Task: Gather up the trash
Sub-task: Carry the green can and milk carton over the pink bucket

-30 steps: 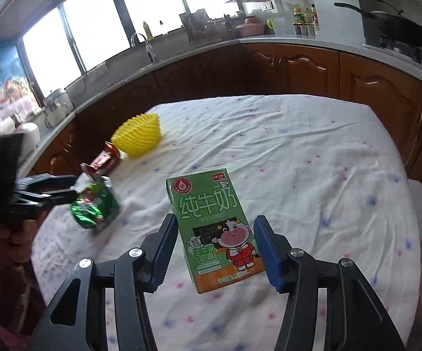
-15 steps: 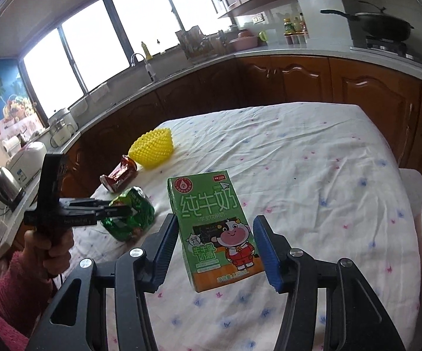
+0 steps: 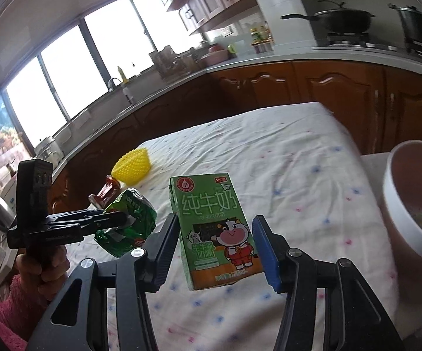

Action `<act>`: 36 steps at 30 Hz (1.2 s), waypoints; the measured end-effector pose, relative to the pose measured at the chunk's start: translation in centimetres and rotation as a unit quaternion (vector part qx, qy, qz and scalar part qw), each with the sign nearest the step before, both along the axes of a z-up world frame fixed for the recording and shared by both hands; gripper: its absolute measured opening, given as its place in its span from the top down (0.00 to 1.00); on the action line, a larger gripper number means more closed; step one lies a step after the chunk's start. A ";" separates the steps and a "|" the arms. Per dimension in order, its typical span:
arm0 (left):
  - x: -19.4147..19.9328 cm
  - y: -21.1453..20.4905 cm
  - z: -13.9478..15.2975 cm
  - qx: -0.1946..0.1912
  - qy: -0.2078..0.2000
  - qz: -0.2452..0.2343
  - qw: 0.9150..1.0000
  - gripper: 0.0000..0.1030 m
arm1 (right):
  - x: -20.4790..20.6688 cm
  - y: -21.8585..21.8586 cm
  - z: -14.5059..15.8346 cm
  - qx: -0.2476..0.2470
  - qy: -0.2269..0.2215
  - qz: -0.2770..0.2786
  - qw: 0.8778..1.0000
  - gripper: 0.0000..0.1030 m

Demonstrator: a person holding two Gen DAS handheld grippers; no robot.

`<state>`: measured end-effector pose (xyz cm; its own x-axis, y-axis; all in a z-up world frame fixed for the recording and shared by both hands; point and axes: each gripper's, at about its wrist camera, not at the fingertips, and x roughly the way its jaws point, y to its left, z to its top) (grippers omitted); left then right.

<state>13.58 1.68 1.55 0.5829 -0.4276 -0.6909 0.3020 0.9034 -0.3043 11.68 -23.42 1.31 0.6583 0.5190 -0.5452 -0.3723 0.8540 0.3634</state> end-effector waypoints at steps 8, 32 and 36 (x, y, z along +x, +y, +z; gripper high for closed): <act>0.9 -4.3 0.5 -0.017 -0.002 -0.030 0.999 0.69 | -0.8 -3.4 -0.2 0.001 0.003 -0.037 0.999 0.49; 2.0 -7.2 0.3 -0.011 0.006 -0.048 0.999 0.69 | -0.1 -5.5 -3.8 -0.061 0.056 -0.066 0.994 0.50; 2.0 -6.9 0.2 -0.012 0.007 -0.046 0.999 0.69 | 0.3 -5.2 -4.7 -0.066 0.073 -0.056 0.994 0.48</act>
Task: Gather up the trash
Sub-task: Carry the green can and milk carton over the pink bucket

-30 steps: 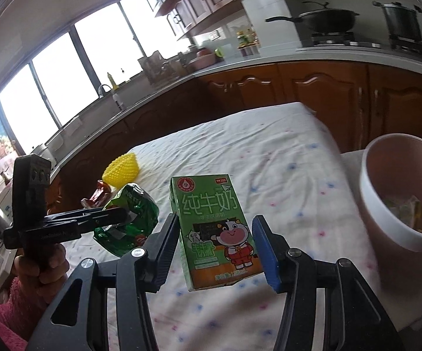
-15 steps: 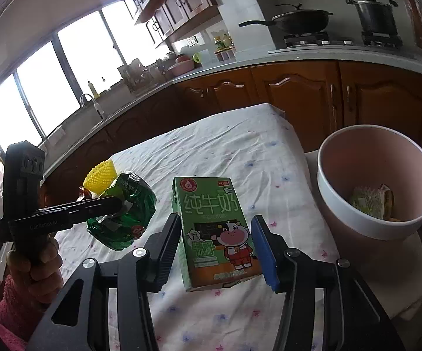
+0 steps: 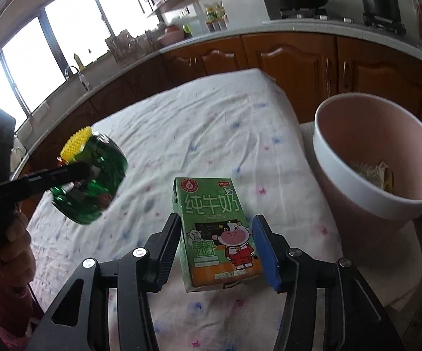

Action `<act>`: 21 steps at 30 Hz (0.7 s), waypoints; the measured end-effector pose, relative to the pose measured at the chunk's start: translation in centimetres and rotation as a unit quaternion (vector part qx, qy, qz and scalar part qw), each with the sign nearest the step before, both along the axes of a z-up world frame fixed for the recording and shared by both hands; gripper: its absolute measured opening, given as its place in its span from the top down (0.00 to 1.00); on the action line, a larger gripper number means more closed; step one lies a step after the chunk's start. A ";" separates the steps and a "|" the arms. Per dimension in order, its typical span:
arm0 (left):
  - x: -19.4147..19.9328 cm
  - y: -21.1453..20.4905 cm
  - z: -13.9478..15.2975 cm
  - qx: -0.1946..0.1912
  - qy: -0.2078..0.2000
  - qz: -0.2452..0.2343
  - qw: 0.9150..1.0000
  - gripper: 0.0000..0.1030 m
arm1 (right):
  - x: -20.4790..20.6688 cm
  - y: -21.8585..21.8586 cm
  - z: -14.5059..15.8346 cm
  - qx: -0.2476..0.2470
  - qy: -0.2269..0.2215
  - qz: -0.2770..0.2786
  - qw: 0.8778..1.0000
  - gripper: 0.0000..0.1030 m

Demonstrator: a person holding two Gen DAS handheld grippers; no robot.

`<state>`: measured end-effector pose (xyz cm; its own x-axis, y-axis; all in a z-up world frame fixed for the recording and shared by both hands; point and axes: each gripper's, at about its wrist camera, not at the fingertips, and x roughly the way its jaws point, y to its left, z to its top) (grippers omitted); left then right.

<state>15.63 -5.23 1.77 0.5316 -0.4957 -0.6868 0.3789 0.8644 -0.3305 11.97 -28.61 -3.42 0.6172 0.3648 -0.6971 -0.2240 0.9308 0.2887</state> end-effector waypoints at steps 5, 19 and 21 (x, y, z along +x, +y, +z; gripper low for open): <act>0.2 0.1 -0.2 -0.003 0.005 0.002 1.000 0.69 | 0.1 0.8 -0.6 -0.008 0.009 0.012 1.000 0.49; 1.3 -4.0 1.4 -0.006 -0.010 -0.027 1.000 0.69 | -1.1 -3.3 2.2 0.013 -0.044 -0.043 0.998 0.53; 1.6 -5.3 1.9 -0.007 -0.014 -0.034 0.999 0.69 | -1.4 -4.7 2.7 0.021 -0.051 -0.058 0.997 0.53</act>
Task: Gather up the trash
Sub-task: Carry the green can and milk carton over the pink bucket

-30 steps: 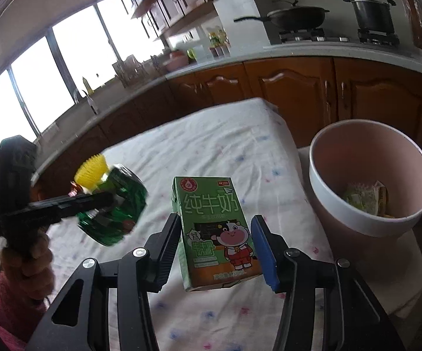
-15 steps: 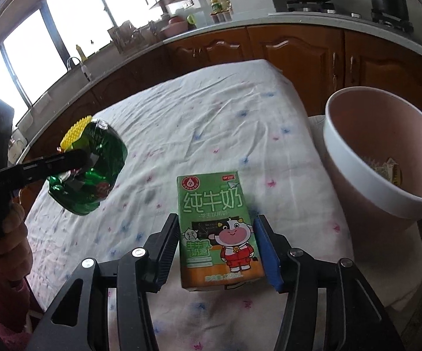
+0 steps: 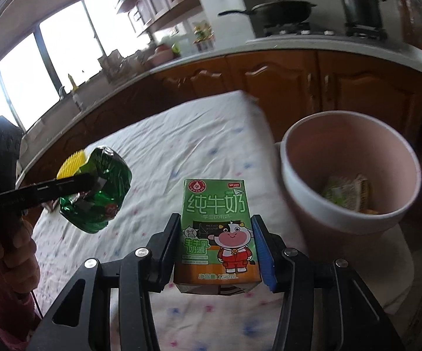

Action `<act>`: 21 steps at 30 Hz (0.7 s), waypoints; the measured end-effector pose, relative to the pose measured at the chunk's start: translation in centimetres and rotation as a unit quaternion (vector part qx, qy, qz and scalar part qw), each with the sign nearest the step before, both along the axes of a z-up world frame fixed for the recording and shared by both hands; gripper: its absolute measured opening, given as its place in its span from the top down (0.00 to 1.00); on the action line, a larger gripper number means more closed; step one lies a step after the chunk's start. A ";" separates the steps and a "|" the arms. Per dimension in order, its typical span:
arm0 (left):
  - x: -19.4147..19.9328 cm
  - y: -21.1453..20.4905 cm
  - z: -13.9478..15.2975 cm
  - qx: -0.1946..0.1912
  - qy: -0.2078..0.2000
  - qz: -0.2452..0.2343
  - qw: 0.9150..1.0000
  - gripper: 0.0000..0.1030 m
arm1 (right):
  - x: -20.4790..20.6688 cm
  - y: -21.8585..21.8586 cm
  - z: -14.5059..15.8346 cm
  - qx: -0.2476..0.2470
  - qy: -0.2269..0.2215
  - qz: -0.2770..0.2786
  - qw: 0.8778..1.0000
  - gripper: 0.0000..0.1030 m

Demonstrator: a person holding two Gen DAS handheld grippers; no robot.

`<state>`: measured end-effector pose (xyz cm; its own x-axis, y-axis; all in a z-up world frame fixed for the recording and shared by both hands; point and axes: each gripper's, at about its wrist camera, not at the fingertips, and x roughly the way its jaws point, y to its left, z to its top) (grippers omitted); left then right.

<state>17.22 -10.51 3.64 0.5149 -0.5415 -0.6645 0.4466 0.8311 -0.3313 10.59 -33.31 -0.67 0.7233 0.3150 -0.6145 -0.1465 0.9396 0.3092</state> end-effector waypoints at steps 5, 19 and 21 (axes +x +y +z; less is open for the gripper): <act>0.6 -3.3 1.0 -0.001 -0.009 -0.022 1.000 0.69 | -0.4 -2.5 1.0 0.011 -0.014 -0.029 0.999 0.53; 3.0 -10.6 2.2 0.004 -0.016 -0.057 0.998 0.69 | -0.2 -9.3 2.6 0.041 -0.039 -0.101 0.993 0.53; 3.6 -11.5 2.2 0.006 -0.015 -0.057 0.998 0.69 | 0.2 -9.9 2.5 0.048 -0.040 -0.108 0.992 0.53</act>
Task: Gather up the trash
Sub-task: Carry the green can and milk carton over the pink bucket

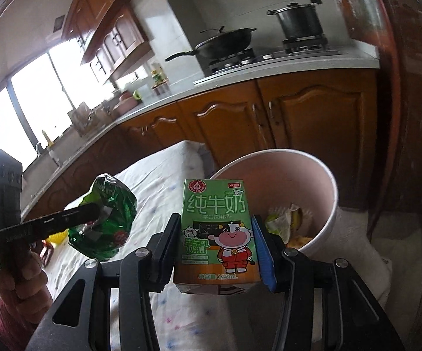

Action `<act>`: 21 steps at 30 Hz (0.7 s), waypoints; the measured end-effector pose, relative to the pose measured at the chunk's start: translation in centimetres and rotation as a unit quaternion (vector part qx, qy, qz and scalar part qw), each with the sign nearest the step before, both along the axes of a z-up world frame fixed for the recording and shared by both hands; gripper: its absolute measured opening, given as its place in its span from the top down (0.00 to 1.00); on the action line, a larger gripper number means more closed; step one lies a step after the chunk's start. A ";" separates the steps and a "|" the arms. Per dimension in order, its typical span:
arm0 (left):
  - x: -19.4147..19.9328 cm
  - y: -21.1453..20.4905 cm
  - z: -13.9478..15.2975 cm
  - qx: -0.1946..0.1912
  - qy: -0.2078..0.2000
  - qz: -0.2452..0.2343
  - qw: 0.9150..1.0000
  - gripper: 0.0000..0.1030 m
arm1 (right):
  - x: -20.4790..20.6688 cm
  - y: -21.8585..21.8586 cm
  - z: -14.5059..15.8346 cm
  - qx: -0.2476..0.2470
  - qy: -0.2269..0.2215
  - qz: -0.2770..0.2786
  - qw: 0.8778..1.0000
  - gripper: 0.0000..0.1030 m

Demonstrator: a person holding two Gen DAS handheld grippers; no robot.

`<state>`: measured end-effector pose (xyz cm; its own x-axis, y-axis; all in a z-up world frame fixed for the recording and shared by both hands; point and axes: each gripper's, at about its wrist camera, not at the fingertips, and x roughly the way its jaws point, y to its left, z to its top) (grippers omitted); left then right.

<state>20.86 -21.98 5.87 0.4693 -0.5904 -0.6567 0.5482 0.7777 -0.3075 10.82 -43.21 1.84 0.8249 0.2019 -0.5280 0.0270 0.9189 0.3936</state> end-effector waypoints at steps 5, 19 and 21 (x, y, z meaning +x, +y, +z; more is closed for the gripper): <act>1.4 -2.3 -0.4 0.007 0.005 -0.001 1.000 0.69 | 1.3 -1.4 0.0 0.007 -0.003 -0.017 1.000 0.53; 4.8 -8.4 -2.3 0.037 0.022 -0.017 0.999 0.69 | 4.7 -4.3 -1.9 0.023 0.025 -0.040 0.999 0.53; 5.1 -9.1 -2.7 0.042 0.025 -0.018 0.999 0.69 | 5.0 -4.7 -2.2 0.025 0.031 -0.043 0.998 0.53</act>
